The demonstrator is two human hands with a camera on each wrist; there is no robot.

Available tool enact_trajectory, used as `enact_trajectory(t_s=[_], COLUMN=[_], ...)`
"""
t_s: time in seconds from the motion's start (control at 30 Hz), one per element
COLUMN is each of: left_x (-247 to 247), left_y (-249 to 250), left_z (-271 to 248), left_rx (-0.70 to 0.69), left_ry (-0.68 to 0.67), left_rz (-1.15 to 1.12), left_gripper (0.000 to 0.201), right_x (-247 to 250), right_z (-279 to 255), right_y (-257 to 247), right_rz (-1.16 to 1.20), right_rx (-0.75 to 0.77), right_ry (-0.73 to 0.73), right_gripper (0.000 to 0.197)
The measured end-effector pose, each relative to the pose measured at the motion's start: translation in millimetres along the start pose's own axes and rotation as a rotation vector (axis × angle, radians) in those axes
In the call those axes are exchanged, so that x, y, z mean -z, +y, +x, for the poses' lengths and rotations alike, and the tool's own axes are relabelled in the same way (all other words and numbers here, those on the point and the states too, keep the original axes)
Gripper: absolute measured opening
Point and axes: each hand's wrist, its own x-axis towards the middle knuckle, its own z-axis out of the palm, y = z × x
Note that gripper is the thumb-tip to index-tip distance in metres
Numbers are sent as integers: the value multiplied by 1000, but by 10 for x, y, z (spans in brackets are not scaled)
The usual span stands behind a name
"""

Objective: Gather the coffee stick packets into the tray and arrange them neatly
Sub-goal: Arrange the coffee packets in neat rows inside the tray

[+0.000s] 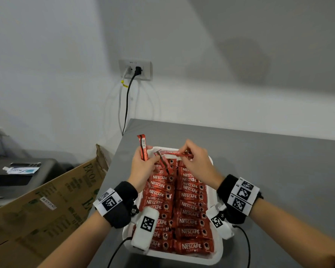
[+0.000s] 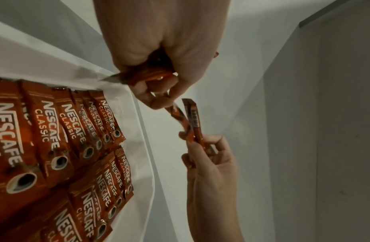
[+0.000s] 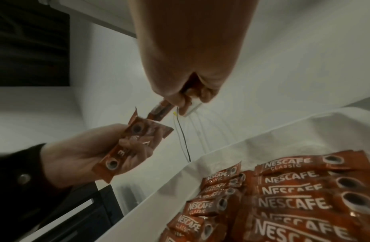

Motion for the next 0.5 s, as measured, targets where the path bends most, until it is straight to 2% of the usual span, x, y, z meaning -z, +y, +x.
enact_trajectory(t_s=[0.13,0.2,0.27,0.33,0.4,0.5], left_x=[5,6,-24,-72,-99,-38], left_y=[30,38,32,42,54,61], left_z=[-3,-19,-32,-62,-47,23], left_rx=[58,101,118,72,12,-108], left_ry=[-111,-203,-300,-346,-297,-198], left_rz=[10,20,98,201,248,367], left_gripper=[16,13,24,21,13,17], right_x=[22,40,49,32,10,43], right_z=[55,91,125,155,172,180], right_y=[98,113,105,100,99,114], right_rz=[-8,-7,17,15,-41,-73], right_rx=[191,222,231,232,210,93], right_ry=[36,19,-6,-23,-18,-34], right_gripper=[22,27,30,29,31,45])
